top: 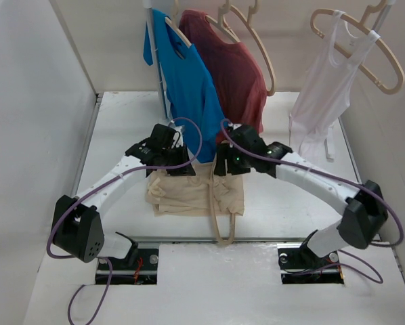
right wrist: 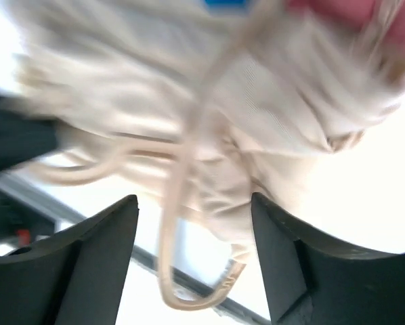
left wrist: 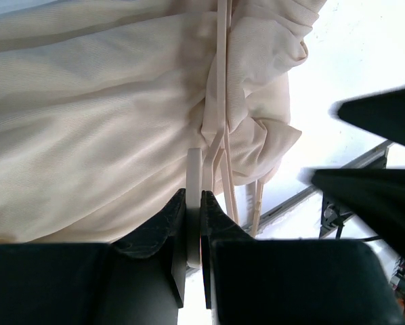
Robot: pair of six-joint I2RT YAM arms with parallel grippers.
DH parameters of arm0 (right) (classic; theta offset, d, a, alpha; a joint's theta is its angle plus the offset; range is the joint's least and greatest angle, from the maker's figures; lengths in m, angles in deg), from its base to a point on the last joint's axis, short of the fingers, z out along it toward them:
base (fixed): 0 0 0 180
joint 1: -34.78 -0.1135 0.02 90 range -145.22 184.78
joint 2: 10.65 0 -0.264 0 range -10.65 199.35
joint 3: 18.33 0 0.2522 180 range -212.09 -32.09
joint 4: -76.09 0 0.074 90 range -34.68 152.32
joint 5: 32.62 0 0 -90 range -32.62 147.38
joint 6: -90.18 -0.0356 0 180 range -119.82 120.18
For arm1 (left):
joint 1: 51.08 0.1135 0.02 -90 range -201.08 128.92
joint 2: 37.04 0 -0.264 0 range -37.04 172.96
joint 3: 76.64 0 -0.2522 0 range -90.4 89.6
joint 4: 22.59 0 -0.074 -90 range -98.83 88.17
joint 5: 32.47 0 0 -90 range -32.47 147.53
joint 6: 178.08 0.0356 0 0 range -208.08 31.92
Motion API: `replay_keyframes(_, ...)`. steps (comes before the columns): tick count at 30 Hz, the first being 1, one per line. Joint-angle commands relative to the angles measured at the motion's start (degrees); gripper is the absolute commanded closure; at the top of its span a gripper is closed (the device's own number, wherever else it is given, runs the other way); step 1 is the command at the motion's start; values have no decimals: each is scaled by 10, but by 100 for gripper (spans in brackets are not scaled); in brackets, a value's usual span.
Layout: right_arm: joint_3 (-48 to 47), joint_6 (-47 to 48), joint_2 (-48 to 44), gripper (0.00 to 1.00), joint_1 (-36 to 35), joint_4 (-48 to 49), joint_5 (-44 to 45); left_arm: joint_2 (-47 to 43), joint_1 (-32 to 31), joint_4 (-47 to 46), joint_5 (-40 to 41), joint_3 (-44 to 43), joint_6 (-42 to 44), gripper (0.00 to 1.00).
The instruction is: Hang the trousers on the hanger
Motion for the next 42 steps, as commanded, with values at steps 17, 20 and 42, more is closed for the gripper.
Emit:
replay_keyframes(17, -44, -6, 204, 100, 42, 212, -85, -3, -8, 10, -7, -49, 53, 100)
replay_keyframes(20, -44, -17, 217, 100, 42, 242, -91, -3, -28, 5, -27, -71, 65, 100)
replay_keyframes(42, 146, -74, -9, 90, 32, 165, -2, -2, -45, 0, -23, -82, 43, 100)
